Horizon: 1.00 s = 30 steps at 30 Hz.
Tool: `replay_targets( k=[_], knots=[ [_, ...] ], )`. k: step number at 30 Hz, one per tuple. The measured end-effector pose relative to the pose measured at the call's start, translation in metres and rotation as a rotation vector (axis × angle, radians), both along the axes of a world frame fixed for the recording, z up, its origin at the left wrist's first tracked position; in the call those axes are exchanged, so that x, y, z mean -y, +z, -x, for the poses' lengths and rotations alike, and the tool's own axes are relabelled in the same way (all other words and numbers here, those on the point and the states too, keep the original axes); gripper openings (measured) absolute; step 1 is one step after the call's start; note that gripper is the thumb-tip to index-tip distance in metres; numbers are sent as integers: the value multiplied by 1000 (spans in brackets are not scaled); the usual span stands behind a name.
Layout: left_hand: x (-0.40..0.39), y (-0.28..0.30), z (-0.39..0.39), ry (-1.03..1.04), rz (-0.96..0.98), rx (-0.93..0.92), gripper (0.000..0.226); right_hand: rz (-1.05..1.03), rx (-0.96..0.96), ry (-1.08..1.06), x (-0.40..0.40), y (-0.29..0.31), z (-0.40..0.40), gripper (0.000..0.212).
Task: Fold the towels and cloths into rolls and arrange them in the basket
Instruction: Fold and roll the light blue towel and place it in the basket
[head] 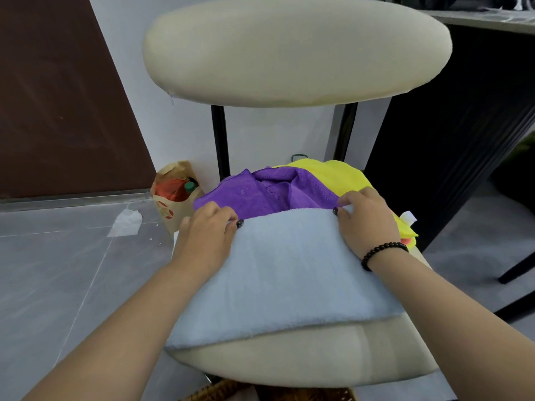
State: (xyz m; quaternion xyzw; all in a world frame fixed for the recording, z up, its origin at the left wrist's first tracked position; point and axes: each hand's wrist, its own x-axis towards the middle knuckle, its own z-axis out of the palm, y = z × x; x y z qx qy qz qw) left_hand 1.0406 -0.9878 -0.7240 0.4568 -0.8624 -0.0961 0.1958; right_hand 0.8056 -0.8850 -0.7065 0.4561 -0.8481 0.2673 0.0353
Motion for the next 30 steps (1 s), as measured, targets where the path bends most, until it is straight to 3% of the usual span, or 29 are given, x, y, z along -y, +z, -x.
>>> replay_targets(
  k=[3,6,10,12,17,24,27,30],
  knots=[
    [-26,13,6,-12,84,-21,32,165,-238,182,-6,7,-26,36],
    [-67,11,0,-17,-33,27,51,230,-277,406,-29,0,-68,46],
    [-103,-15,-9,-40,-71,165,68,-20,-309,544,-57,-35,-99,46],
    [-102,-23,-14,-69,-44,235,80,-170,-326,552,-59,-43,-96,54],
    [-90,-25,-44,-40,-95,295,83,-368,-231,515,-69,-37,-65,78],
    [-66,-13,-72,66,-364,310,73,-513,-80,241,-89,-21,-29,91],
    [-56,-5,-61,124,-214,341,67,-337,-177,138,-76,-13,-31,82],
    [-56,2,-31,4,-82,189,64,-104,-442,383,-41,-8,-55,59]
  ],
)
